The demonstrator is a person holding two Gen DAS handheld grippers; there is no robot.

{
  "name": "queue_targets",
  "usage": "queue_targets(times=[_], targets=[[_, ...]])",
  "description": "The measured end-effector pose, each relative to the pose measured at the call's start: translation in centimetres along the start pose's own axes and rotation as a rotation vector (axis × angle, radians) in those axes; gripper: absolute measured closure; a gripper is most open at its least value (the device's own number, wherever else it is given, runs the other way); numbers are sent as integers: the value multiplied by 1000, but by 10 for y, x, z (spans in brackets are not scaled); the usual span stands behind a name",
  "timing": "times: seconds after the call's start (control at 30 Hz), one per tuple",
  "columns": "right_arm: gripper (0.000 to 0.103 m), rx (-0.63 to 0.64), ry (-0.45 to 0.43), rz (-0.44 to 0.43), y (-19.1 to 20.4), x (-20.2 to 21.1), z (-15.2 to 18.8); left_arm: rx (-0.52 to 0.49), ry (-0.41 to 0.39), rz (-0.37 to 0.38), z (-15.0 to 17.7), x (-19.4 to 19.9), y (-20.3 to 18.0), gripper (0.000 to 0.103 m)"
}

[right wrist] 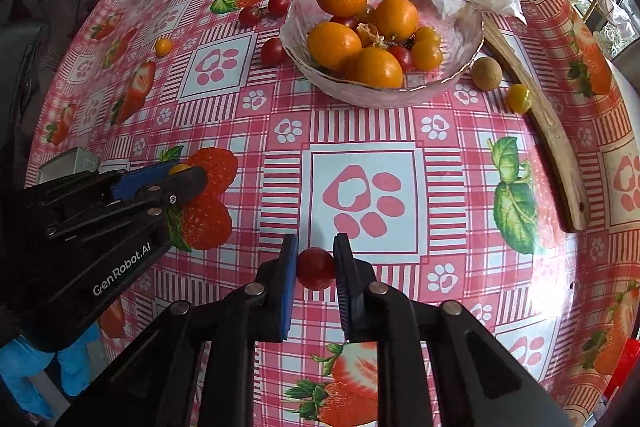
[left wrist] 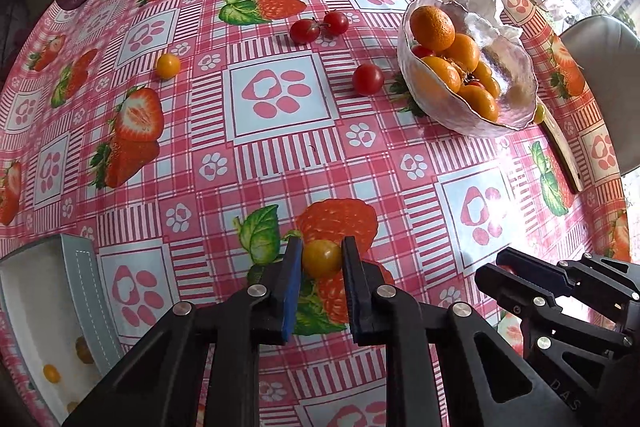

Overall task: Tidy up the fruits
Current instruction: 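Grasp an orange cherry tomato with the left tool while the right tool grasps a red one, then carry both tomatoes into the white tray and open both tools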

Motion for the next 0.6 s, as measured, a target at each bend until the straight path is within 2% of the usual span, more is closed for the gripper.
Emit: queue_targets(times=[0.23, 0.6], targets=[[83, -90, 32, -51, -2, 12, 34, 50, -12, 22, 19, 29, 24, 82], [83, -104, 35, -50, 6, 38, 52, 115, -27, 8, 60, 79, 53, 82]])
Point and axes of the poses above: each gripper's, at about its wrist camera, not at the fingertips, and x roughly against the way its jaws point, y to its left, z to its underside, the point moved 10 cm from there along -x, roughly the way its jaws point, and after that the axes turned 11 degrees about x, right-handed, at the moved point
